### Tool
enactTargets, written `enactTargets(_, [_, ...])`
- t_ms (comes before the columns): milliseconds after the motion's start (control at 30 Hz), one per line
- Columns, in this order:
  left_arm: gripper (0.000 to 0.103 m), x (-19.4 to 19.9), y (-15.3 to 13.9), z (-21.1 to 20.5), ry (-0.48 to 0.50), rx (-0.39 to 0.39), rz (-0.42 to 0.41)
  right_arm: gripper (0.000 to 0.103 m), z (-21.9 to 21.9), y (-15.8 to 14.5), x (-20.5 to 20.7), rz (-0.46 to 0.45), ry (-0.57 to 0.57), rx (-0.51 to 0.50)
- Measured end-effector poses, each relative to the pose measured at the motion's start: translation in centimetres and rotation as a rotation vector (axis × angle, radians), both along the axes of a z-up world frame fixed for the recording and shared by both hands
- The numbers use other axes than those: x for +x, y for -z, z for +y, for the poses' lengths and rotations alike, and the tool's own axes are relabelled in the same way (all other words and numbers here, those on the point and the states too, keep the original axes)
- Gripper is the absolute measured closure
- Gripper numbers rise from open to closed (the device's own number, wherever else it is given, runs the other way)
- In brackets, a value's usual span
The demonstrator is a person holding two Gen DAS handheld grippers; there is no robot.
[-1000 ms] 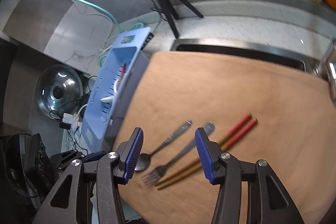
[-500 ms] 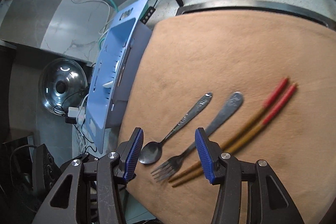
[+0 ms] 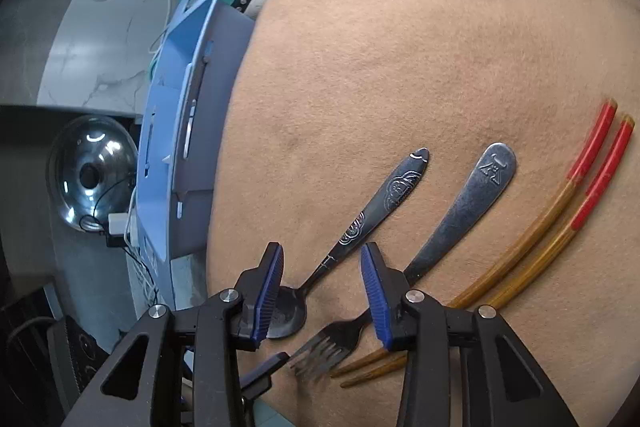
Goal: Organize utensils
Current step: 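Grasp a metal spoon with the left gripper while the right grasps another metal spoon, then carry both metal spoons into the blue basket and open both grippers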
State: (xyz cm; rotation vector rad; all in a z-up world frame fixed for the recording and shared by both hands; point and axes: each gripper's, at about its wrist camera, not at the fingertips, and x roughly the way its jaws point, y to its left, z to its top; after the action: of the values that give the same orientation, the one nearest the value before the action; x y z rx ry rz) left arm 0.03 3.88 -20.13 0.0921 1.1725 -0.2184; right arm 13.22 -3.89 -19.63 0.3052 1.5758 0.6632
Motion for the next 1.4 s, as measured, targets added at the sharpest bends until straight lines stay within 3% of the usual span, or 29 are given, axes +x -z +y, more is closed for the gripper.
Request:
enactTargets(167, [0.074, 0.5, 0.7, 0.1, 0.003, -0.007, -0.003, 0.069, 0.2, 0.3, 0.2, -0.003, 0.042, -0.017])
enactTargets(467, [0.077, 0.5, 0.8, 0.6, -0.021, -0.064, -0.036, 0.089, 1.5, 0.3, 0.1, -0.056, 0.036, -0.119])
enactTargets(567, [0.077, 0.4, 0.6, 0.7, -0.026, -0.092, -0.038, 0.090, 1.5, 0.4, 0.2, -0.054, 0.042, -0.120])
enactTargets(800, [0.078, -0.1, -0.3, 1.4, -0.049, -0.144, -0.058, 0.093, 1.0, -0.2, 0.1, -0.033, 0.061, -0.069])
enactTargets(1067, [0.078, -0.6, -2.8, 2.9, -0.075, -0.157, -0.110, 0.095, 1.9, -3.1, 0.2, -0.067, 0.050, -0.004])
enactTargets(1400, [0.079, 0.3, -5.2, 8.4, -0.138, -0.121, -0.160, 0.096, 7.6, -7.0, 1.6, -0.133, -0.013, 0.058])
